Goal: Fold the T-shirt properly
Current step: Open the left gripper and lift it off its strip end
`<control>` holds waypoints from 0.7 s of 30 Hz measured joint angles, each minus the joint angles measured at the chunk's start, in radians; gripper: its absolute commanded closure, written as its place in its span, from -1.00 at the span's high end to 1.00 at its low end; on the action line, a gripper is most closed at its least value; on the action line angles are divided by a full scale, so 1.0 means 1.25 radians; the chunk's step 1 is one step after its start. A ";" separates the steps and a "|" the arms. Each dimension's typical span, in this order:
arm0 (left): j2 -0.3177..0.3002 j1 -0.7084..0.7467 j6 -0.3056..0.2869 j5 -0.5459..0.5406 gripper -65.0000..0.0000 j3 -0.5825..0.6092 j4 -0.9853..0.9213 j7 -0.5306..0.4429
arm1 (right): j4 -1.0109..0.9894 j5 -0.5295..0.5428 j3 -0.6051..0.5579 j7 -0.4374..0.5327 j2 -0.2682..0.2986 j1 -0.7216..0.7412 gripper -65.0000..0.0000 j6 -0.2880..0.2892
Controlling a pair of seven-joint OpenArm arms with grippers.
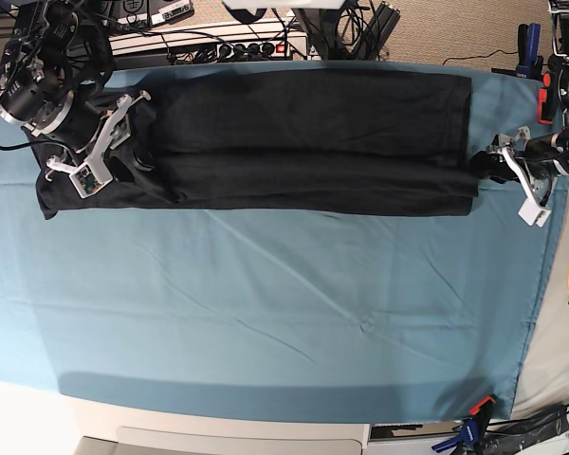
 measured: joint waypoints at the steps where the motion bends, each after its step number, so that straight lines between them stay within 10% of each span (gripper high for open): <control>1: 0.000 0.000 0.008 -0.001 -0.09 0.000 0.000 -0.001 | 0.000 0.000 0.000 0.000 0.000 0.000 -0.32 0.000; 21: -0.058 -0.082 0.087 -0.003 -0.10 -0.250 -0.188 -0.024 | 0.000 -0.009 0.000 0.001 -0.013 0.000 -0.32 0.000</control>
